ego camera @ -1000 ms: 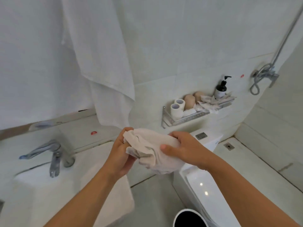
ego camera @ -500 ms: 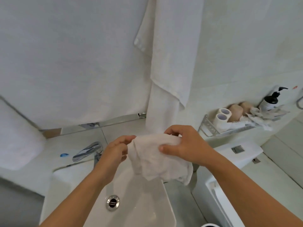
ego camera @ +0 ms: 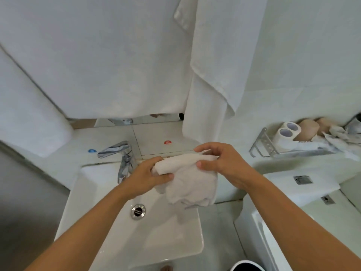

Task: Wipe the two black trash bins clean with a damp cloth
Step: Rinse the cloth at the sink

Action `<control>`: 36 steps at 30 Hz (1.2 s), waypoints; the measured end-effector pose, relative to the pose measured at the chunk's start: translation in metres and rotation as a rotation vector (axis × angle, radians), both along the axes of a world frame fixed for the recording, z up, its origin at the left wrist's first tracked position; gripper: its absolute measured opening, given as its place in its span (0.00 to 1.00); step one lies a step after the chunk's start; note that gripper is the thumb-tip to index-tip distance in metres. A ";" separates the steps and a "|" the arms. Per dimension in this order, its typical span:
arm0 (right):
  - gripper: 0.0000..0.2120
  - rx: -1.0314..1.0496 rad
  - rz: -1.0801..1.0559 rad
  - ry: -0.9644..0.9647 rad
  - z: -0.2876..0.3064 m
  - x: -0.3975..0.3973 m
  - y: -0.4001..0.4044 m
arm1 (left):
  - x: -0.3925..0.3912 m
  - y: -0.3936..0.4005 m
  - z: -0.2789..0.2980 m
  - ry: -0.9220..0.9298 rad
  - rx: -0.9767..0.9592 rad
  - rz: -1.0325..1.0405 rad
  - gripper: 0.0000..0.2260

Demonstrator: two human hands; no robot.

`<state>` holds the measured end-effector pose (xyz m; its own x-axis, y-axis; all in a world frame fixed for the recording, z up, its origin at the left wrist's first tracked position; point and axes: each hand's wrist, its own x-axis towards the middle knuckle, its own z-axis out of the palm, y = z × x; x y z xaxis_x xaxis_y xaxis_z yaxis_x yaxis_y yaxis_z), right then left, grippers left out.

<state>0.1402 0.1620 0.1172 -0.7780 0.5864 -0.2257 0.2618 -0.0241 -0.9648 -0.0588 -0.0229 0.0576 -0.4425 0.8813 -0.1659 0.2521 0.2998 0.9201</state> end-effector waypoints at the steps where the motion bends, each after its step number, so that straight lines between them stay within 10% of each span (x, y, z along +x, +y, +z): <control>1: 0.20 -0.052 -0.041 0.006 -0.005 0.001 0.004 | 0.005 -0.001 -0.003 -0.057 0.030 0.018 0.14; 9: 0.24 -0.504 0.026 0.234 -0.034 0.024 0.006 | 0.027 0.006 -0.015 -0.487 0.078 0.302 0.14; 16: 0.11 -0.308 -0.139 0.175 -0.051 0.006 -0.023 | 0.045 0.027 -0.033 -0.159 -0.116 0.552 0.35; 19: 0.10 -0.304 -0.256 0.113 -0.055 -0.004 -0.035 | 0.076 0.017 -0.025 0.102 0.022 0.525 0.24; 23: 0.07 -0.262 -0.339 0.091 -0.055 -0.014 -0.045 | 0.095 0.013 -0.014 0.079 -0.081 0.169 0.31; 28: 0.09 -0.198 -0.337 0.123 -0.062 -0.014 -0.049 | 0.080 0.018 -0.026 0.118 0.002 0.215 0.08; 36: 0.24 -0.056 -0.259 0.092 -0.088 -0.011 -0.062 | 0.065 0.026 -0.029 -0.079 0.212 0.333 0.14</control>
